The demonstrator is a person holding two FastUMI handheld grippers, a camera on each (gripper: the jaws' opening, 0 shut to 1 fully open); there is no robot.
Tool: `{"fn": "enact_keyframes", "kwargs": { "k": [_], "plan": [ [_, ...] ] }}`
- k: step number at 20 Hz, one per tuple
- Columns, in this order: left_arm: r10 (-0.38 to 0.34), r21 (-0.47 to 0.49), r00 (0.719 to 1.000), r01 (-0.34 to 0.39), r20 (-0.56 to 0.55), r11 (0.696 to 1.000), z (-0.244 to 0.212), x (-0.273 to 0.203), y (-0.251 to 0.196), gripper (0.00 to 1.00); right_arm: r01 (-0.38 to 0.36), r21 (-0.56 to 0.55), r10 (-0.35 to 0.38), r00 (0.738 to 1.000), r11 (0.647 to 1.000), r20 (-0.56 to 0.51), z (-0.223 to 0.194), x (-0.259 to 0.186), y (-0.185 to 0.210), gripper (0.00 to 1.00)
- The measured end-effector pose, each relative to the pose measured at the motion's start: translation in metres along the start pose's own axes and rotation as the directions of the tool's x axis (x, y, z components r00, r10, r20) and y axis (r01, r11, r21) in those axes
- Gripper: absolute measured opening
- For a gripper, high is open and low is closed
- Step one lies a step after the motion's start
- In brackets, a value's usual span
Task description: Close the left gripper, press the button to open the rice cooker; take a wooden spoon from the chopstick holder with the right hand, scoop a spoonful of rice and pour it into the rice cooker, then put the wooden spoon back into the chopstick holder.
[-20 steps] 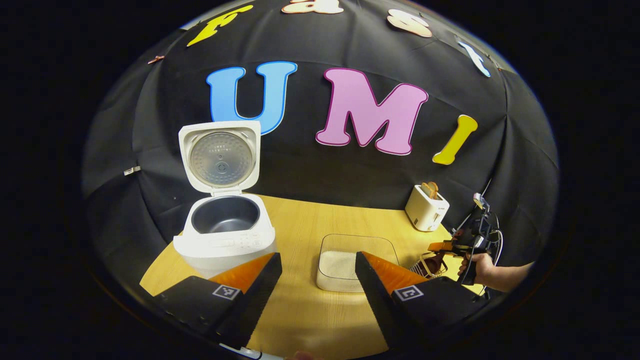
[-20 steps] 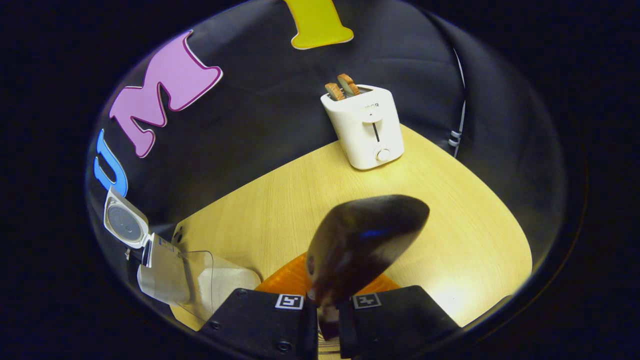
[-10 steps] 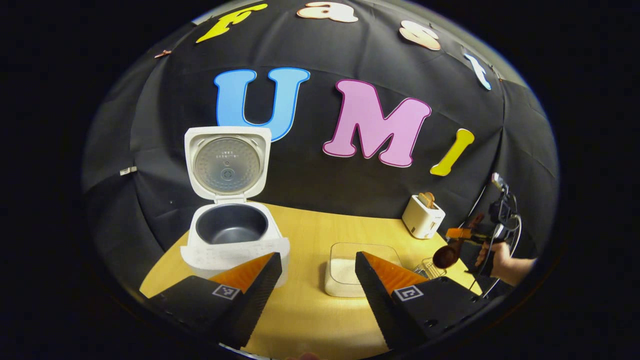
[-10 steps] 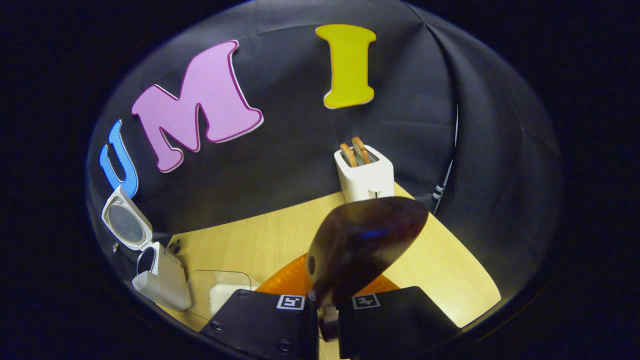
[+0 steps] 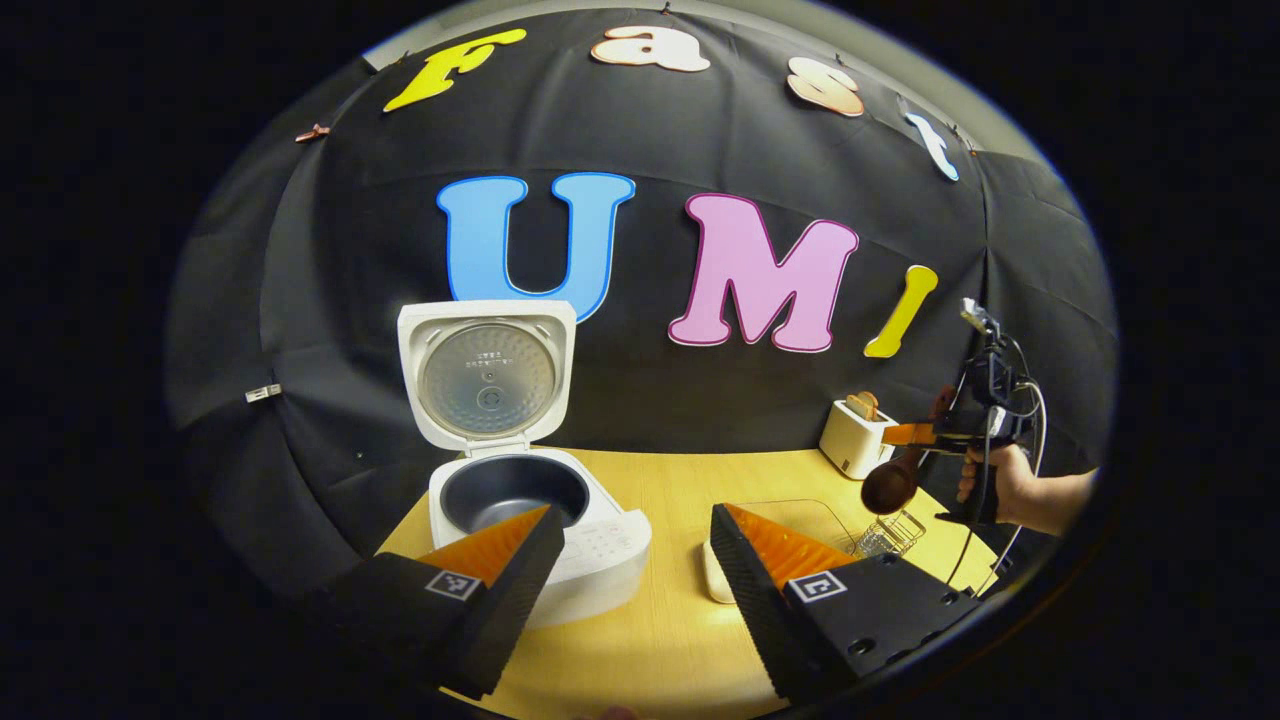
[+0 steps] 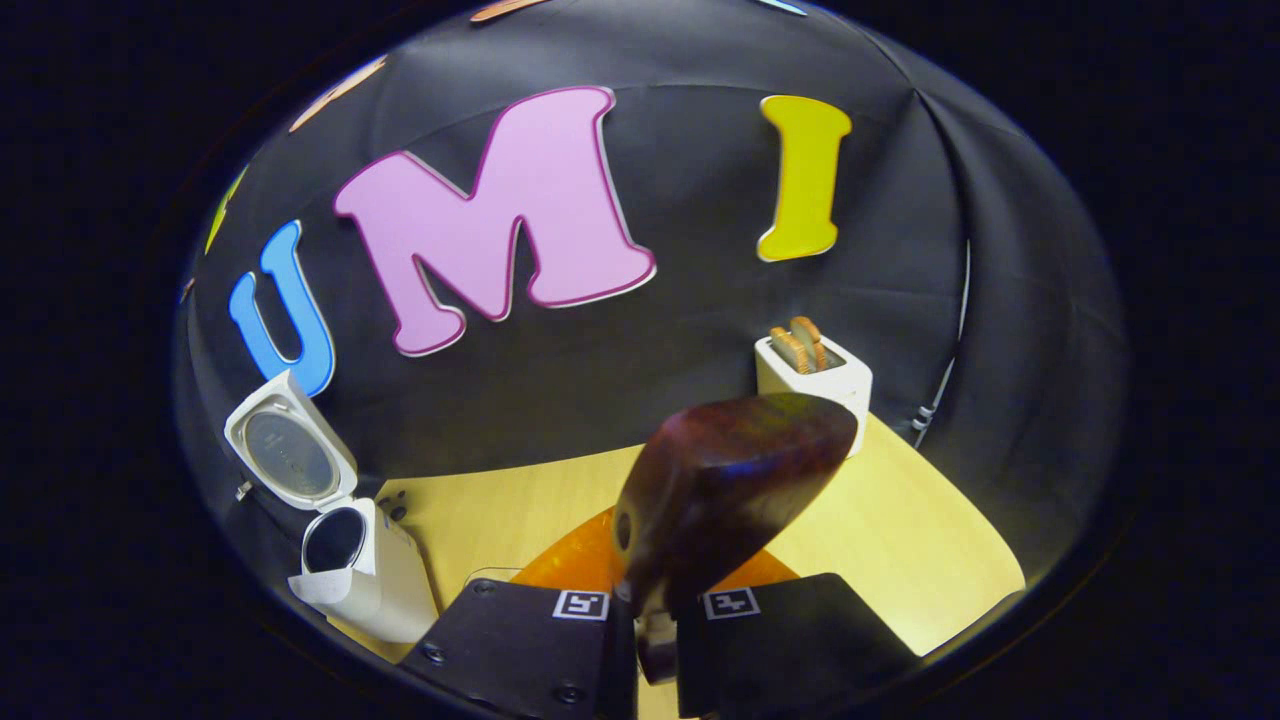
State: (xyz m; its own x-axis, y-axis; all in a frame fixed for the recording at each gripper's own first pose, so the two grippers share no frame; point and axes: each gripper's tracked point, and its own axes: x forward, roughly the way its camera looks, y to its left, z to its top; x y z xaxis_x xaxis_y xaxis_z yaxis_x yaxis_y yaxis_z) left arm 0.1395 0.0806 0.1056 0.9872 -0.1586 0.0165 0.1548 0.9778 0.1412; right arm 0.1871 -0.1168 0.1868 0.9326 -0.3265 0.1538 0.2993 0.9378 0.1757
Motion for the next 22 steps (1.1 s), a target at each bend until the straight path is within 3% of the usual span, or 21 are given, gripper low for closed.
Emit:
{"fn": "enact_keyframes", "kwargs": {
  "k": [4,12,16,18,19,22],
  "plan": [
    [-0.002,-0.064,0.999,0.000,-0.035,0.998,-0.006,-0.004,0.022,0.95,-0.056,-0.058,0.055,0.998,0.997,-0.012,-0.032,0.021,0.042,0.19],
    [0.018,-0.090,0.996,-0.026,-0.088,0.996,-0.027,-0.009,0.054,0.96,0.052,-0.260,-0.062,0.998,0.964,-0.030,-0.110,0.061,0.032,0.19],
    [-0.017,-0.175,0.993,-0.004,-0.119,0.985,-0.041,-0.013,0.053,0.95,0.084,-0.204,-0.097,0.994,0.975,-0.054,-0.125,0.066,0.032,0.20],
    [0.003,-0.203,0.993,-0.028,-0.122,0.979,-0.045,-0.015,0.067,0.92,0.074,-0.176,-0.088,0.993,0.982,-0.077,-0.132,0.066,0.039,0.19],
    [0.016,-0.217,0.993,-0.042,-0.121,0.975,-0.046,-0.018,0.073,0.96,0.070,-0.171,-0.086,0.993,0.983,-0.086,-0.135,0.064,0.043,0.19],
    [0.046,-0.260,0.992,-0.075,-0.117,0.963,-0.047,-0.020,0.087,0.96,0.043,-0.117,-0.058,0.990,0.992,-0.127,-0.151,0.060,0.062,0.19]
  ]
}}
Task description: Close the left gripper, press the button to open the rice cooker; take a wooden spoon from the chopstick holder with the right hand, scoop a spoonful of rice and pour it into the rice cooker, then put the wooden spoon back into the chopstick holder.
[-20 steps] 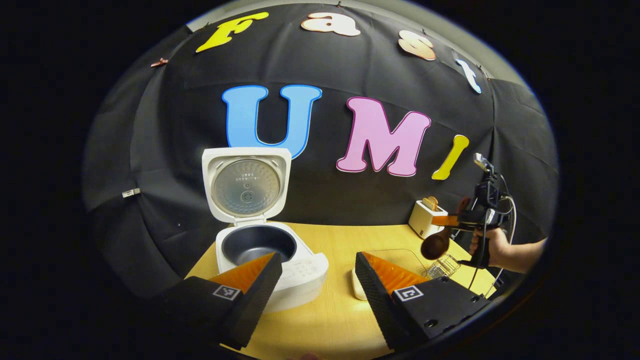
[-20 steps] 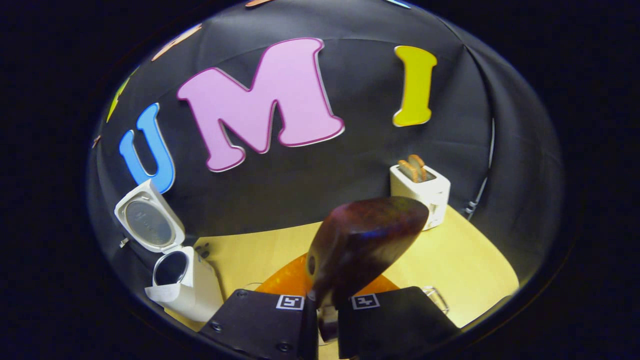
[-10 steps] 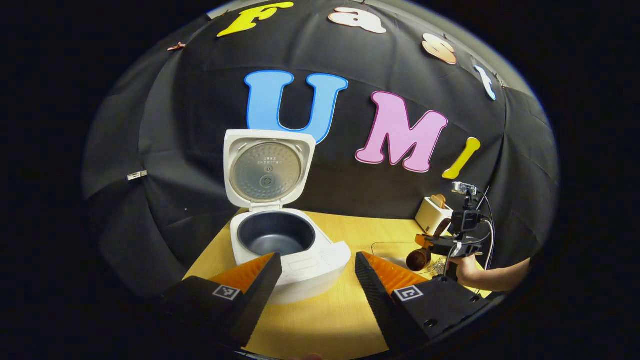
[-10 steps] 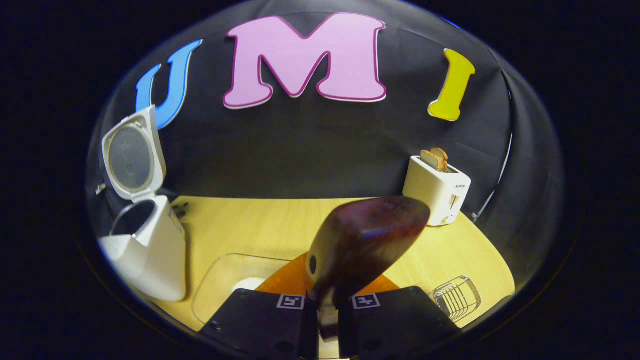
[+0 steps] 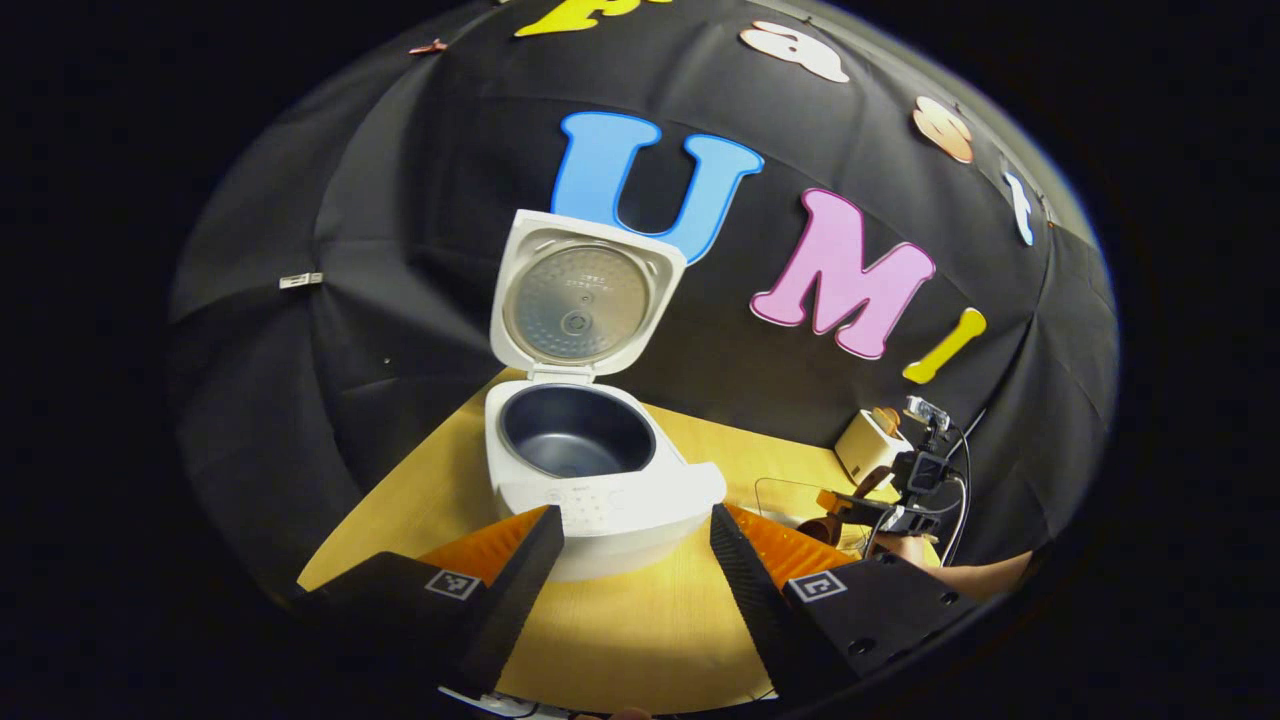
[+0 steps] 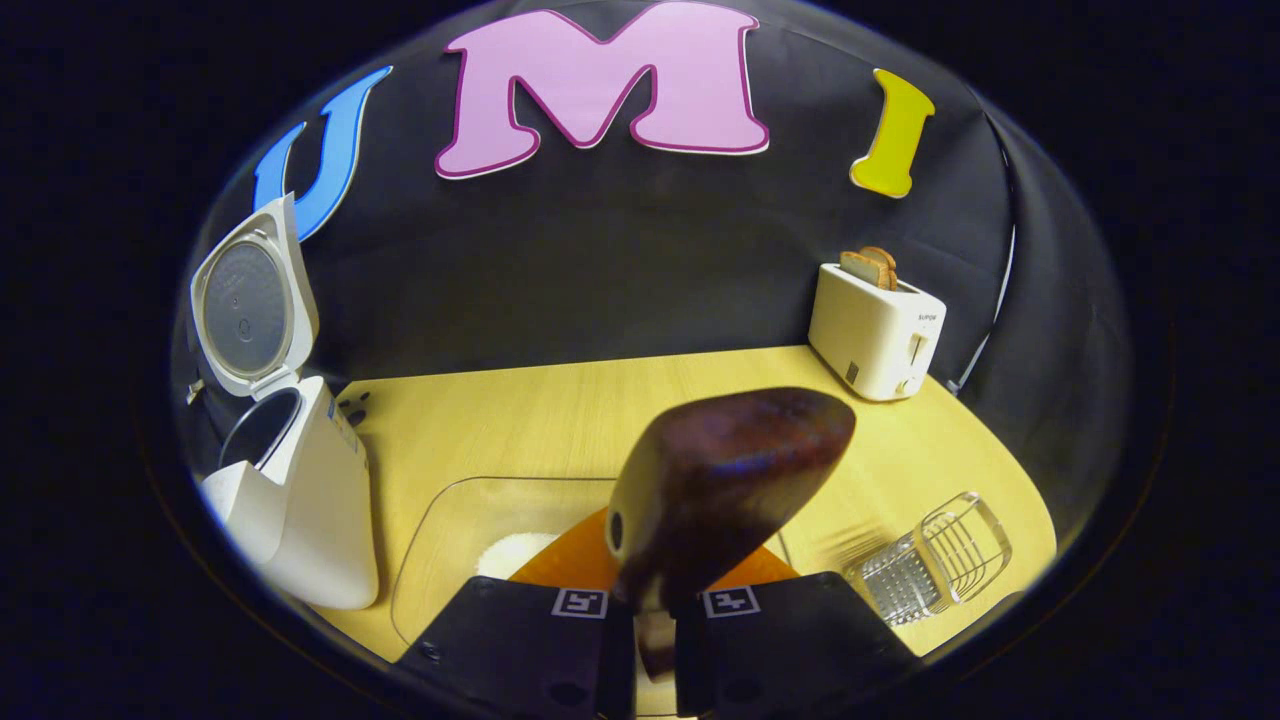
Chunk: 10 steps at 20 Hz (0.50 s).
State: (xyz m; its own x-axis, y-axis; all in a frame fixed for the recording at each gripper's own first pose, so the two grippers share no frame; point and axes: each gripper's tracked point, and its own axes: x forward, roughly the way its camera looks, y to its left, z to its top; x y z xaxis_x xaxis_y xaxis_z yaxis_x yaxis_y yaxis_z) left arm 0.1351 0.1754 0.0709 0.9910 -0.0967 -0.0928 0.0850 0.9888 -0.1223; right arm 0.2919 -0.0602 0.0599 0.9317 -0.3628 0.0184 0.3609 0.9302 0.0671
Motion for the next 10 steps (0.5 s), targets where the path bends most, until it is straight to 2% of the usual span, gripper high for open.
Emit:
{"fn": "enact_keyframes", "kwargs": {
  "k": [5,6,7,10],
  "plan": [
    [0.017,-0.031,1.000,-0.017,-0.002,0.999,-0.005,-0.006,0.005,0.96,-0.066,0.130,0.074,0.996,0.989,-0.057,-0.013,-0.001,0.038,0.20],
    [0.015,-0.026,1.000,-0.015,-0.008,1.000,-0.008,-0.007,0.004,0.92,-0.074,0.165,0.085,0.994,0.984,-0.062,-0.014,0.000,0.042,0.20],
    [0.015,-0.022,1.000,-0.015,-0.012,1.000,-0.008,-0.008,0.003,0.96,-0.079,0.198,0.094,0.993,0.977,-0.069,-0.014,0.003,0.045,0.20],
    [0.018,-0.023,1.000,-0.018,-0.014,1.000,-0.010,-0.011,0.000,0.96,-0.093,0.269,0.120,0.989,0.959,-0.087,-0.015,0.005,0.052,0.19]
  ]
}}
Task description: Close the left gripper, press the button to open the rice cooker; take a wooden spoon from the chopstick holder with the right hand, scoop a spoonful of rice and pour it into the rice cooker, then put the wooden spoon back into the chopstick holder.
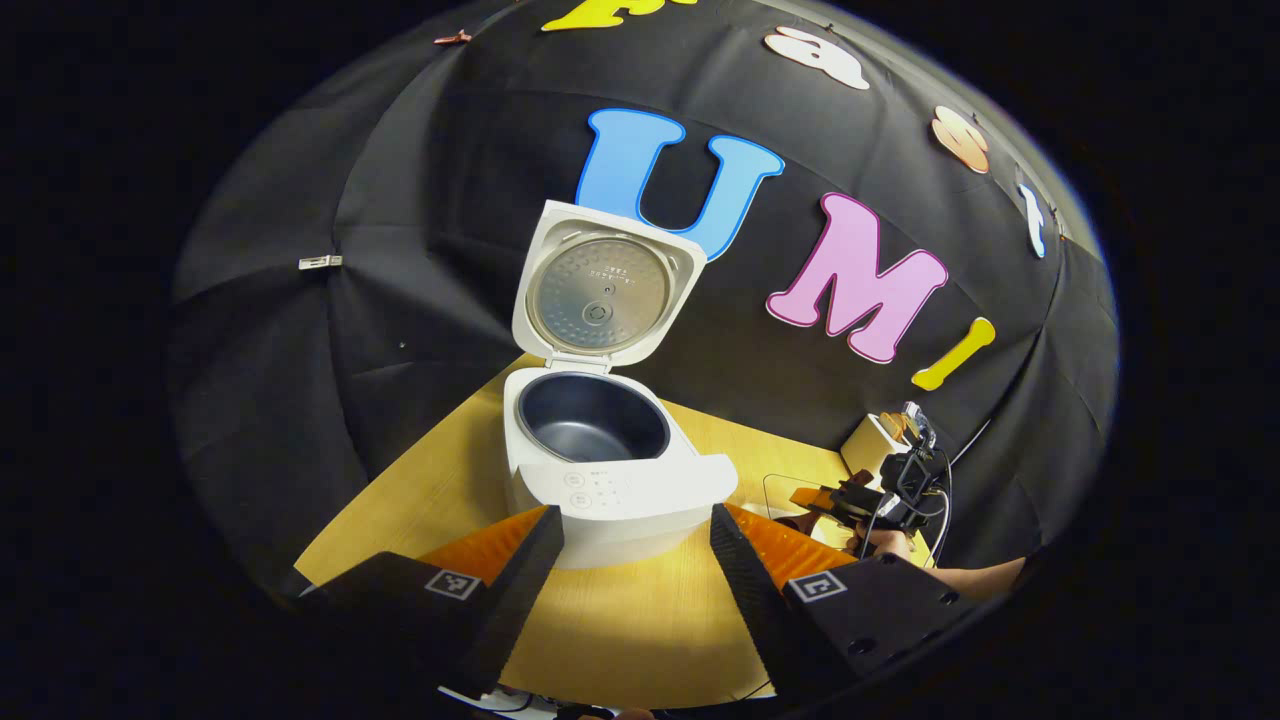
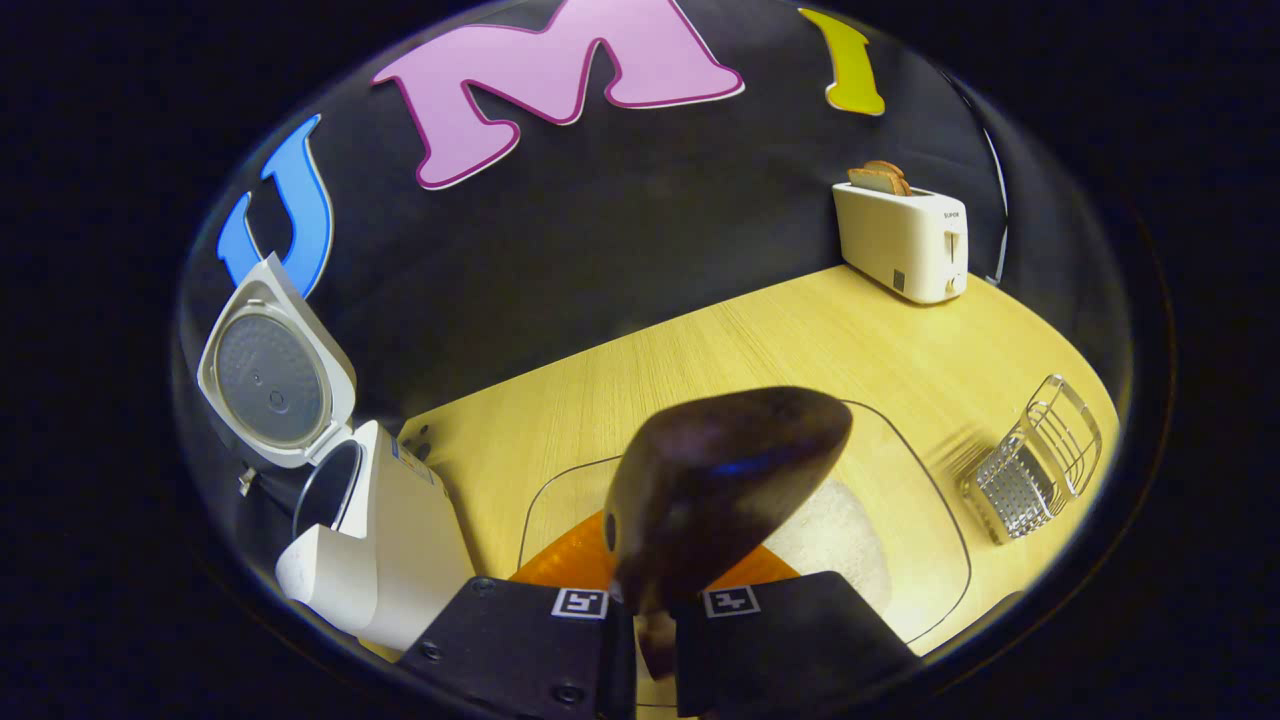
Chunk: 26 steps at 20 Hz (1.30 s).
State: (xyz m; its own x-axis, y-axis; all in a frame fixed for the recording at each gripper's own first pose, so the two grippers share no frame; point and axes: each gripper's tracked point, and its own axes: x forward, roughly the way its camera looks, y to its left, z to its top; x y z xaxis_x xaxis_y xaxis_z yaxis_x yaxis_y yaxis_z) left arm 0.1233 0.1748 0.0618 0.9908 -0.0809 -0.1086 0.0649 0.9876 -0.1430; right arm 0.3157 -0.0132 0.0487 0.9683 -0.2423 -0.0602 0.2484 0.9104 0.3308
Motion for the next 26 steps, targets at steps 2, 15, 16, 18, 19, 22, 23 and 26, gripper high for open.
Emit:
{"fn": "enact_keyframes", "kwargs": {
  "k": [2,15,16,18,19,22,23,26],
  "plan": [
    [0.003,-0.005,1.000,-0.003,0.003,1.000,0.001,-0.002,-0.001,0.96,-0.006,0.033,0.007,1.000,0.999,-0.013,-0.001,0.000,0.000,0.20],
    [-0.013,-0.004,1.000,0.013,0.020,1.000,0.005,0.001,-0.022,0.96,0.034,0.311,-0.037,0.999,0.950,0.006,0.025,-0.025,-0.038,0.07],
    [-0.017,-0.001,1.000,0.017,0.020,1.000,0.005,0.000,-0.023,0.96,0.034,0.326,-0.042,0.999,0.945,0.019,0.031,-0.028,-0.042,0.08],
    [-0.022,0.002,1.000,0.022,0.020,1.000,0.004,-0.001,-0.026,0.96,0.027,0.367,-0.040,0.999,0.930,0.029,0.041,-0.033,-0.047,0.08],
    [-0.025,-0.001,0.999,0.025,0.021,1.000,0.005,-0.002,-0.027,0.96,0.025,0.385,-0.041,0.999,0.923,0.035,0.046,-0.035,-0.049,0.08],
    [-0.031,-0.005,0.999,0.031,0.027,1.000,0.006,-0.004,-0.030,0.96,0.025,0.415,-0.049,0.998,0.909,0.047,0.058,-0.040,-0.057,0.08],
    [-0.032,-0.003,0.999,0.032,0.029,0.999,0.006,-0.004,-0.031,0.96,0.025,0.430,-0.049,0.998,0.903,0.046,0.059,-0.042,-0.059,0.08],
    [-0.040,0.002,0.999,0.040,0.036,0.999,0.007,-0.008,-0.033,0.96,0.011,0.469,-0.041,0.998,0.883,0.055,0.070,-0.051,-0.057,0.08]
  ]
}}
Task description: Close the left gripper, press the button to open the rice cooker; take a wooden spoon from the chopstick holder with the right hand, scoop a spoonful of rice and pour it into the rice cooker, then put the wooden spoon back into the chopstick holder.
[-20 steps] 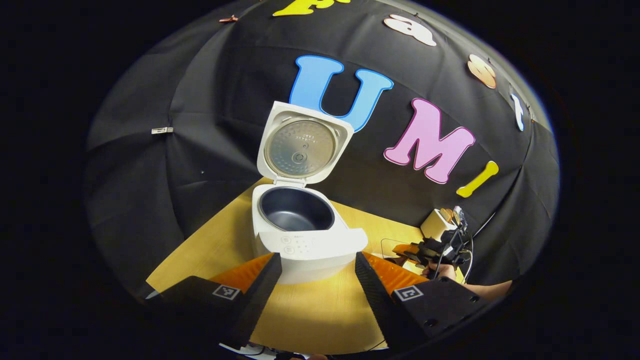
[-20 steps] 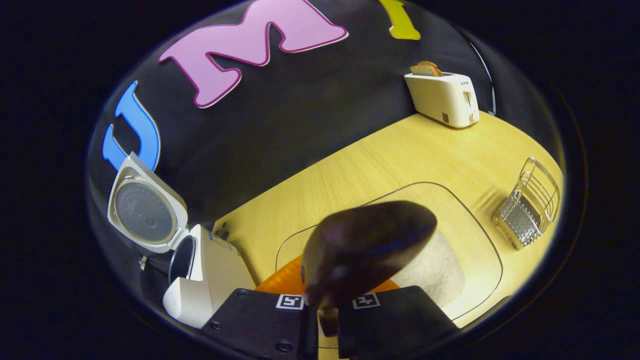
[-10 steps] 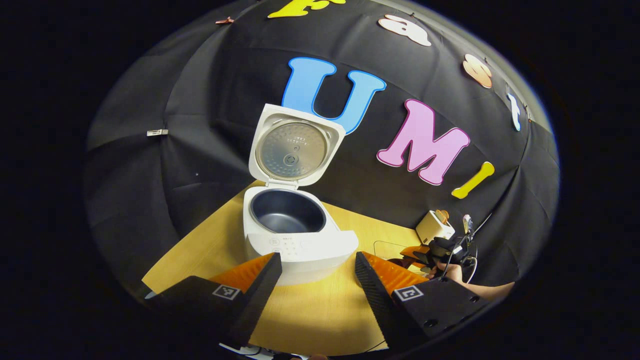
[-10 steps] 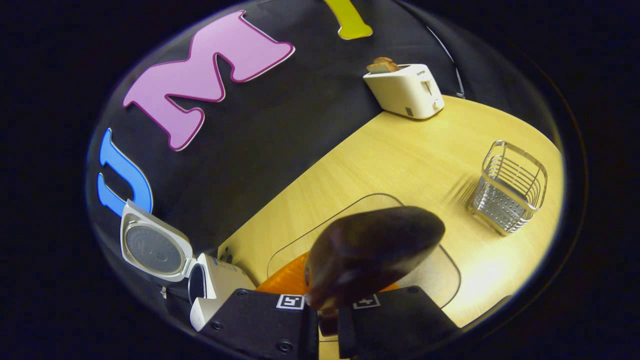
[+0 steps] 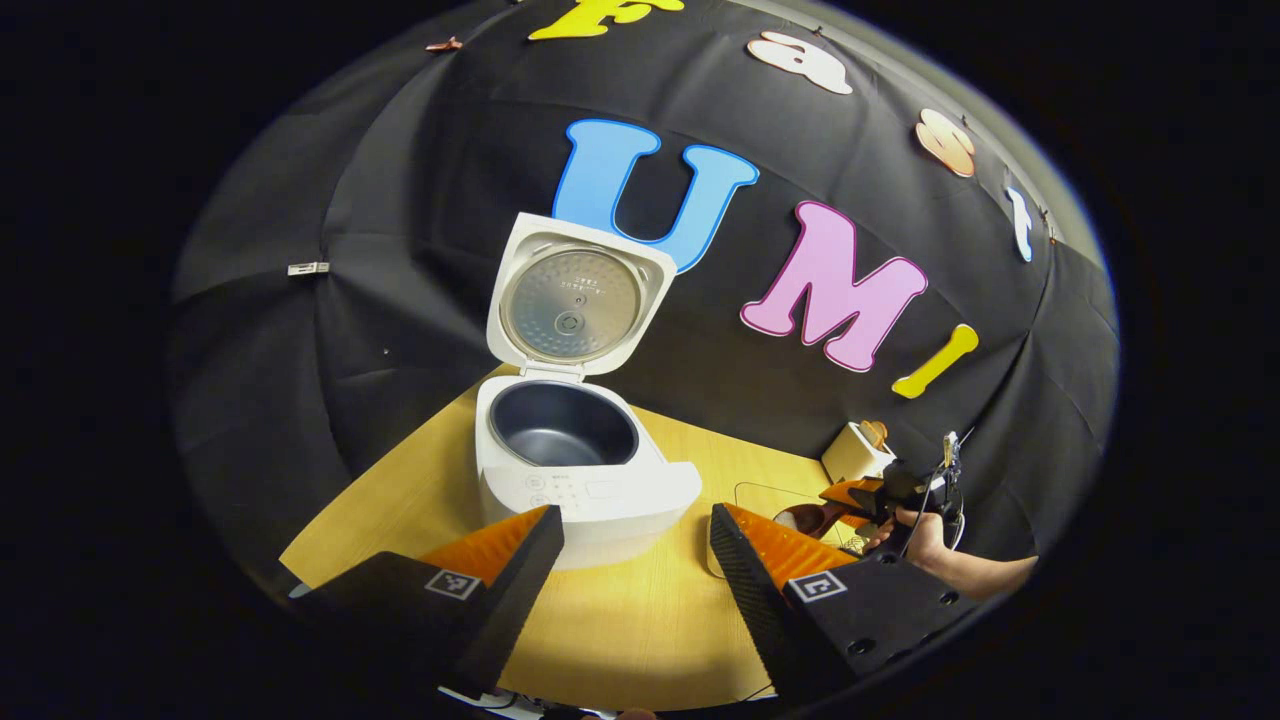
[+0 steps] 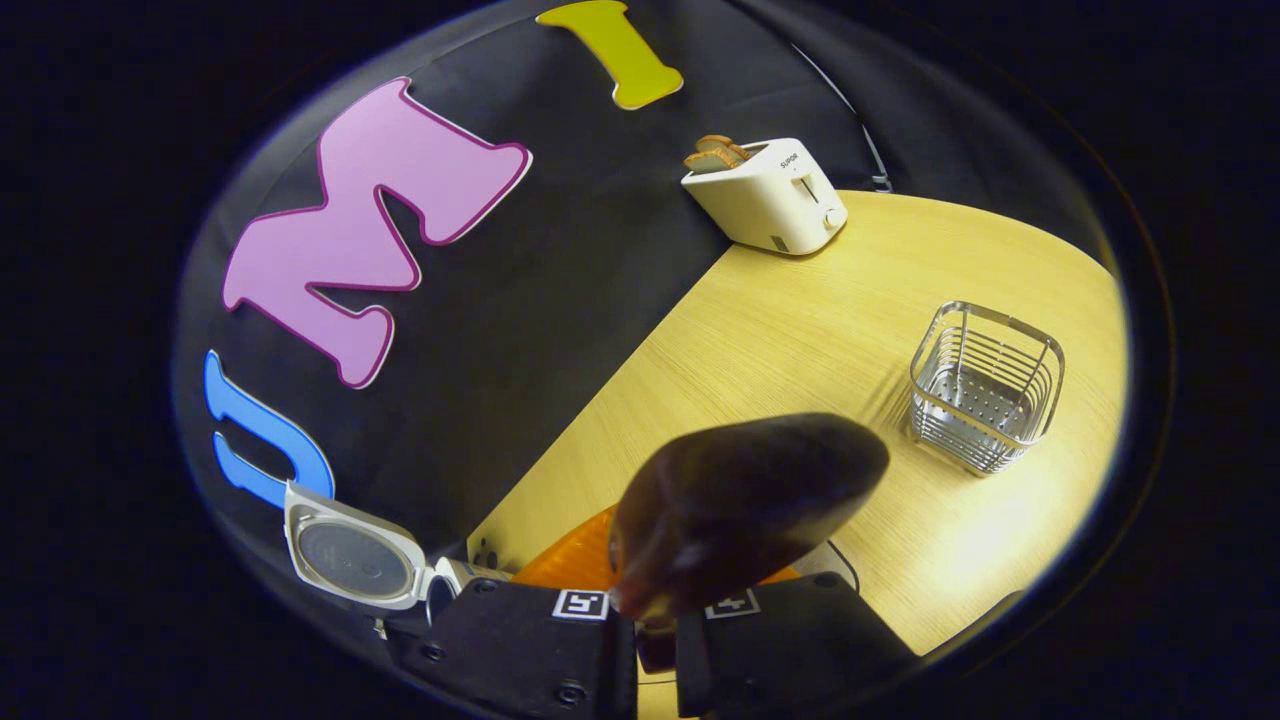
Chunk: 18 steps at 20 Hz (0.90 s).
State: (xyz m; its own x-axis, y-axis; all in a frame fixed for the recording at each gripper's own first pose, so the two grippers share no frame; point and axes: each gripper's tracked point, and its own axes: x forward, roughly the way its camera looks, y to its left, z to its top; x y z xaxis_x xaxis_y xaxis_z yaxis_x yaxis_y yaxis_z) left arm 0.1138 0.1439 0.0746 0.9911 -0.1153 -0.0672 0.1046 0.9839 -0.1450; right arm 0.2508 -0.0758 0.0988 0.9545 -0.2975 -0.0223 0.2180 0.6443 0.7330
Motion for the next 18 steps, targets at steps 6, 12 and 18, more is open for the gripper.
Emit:
{"fn": "enact_keyframes", "kwargs": {
  "k": [6,12,18],
  "plan": [
    [-0.005,-0.002,1.000,0.005,0.021,1.000,0.002,-0.009,0.003,0.96,-0.039,0.030,0.039,0.999,0.999,-0.009,0.007,-0.013,0.036,0.08],
    [-0.004,-0.017,0.999,0.004,0.042,1.000,0.004,-0.017,0.015,0.96,-0.103,-0.002,0.103,0.994,0.995,-0.021,0.009,-0.024,0.091,0.08],
    [-0.007,-0.022,0.998,0.009,0.059,1.000,0.006,-0.024,0.030,0.96,-0.158,-0.009,0.157,0.987,0.987,-0.036,-0.003,-0.026,0.148,0.08]
  ]
}}
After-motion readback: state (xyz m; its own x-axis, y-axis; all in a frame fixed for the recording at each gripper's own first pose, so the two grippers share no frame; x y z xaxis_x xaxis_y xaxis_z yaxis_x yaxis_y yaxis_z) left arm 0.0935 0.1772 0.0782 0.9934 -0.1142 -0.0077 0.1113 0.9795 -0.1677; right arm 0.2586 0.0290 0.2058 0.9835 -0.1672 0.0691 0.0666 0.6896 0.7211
